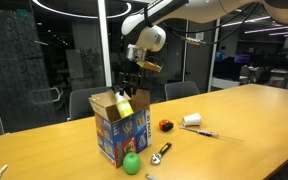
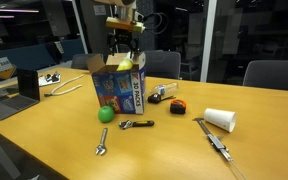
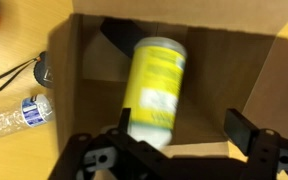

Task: Pick up the bottle from the table and put it in the box

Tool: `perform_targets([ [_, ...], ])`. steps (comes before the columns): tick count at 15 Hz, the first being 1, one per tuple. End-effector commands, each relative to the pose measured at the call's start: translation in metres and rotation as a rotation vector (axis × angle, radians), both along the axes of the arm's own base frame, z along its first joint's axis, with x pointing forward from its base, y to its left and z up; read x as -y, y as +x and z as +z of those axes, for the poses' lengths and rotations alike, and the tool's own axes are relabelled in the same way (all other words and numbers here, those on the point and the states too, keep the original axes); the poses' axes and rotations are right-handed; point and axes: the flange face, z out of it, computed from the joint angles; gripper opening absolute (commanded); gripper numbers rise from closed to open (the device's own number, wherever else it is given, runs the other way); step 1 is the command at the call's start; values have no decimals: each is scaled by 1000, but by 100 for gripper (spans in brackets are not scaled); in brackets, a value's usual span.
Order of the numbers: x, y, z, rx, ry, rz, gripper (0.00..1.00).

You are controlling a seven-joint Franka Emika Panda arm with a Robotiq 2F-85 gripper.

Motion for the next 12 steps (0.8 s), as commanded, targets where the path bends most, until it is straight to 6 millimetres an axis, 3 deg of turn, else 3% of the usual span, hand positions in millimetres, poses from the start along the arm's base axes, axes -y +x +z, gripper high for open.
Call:
perform_targets([
  [1,-1,-10,19,-4,20,-22,100],
  [9,1,-14,30,-6,13,-32,100],
  [12,10,-21,51,-30,-49,-44,100],
])
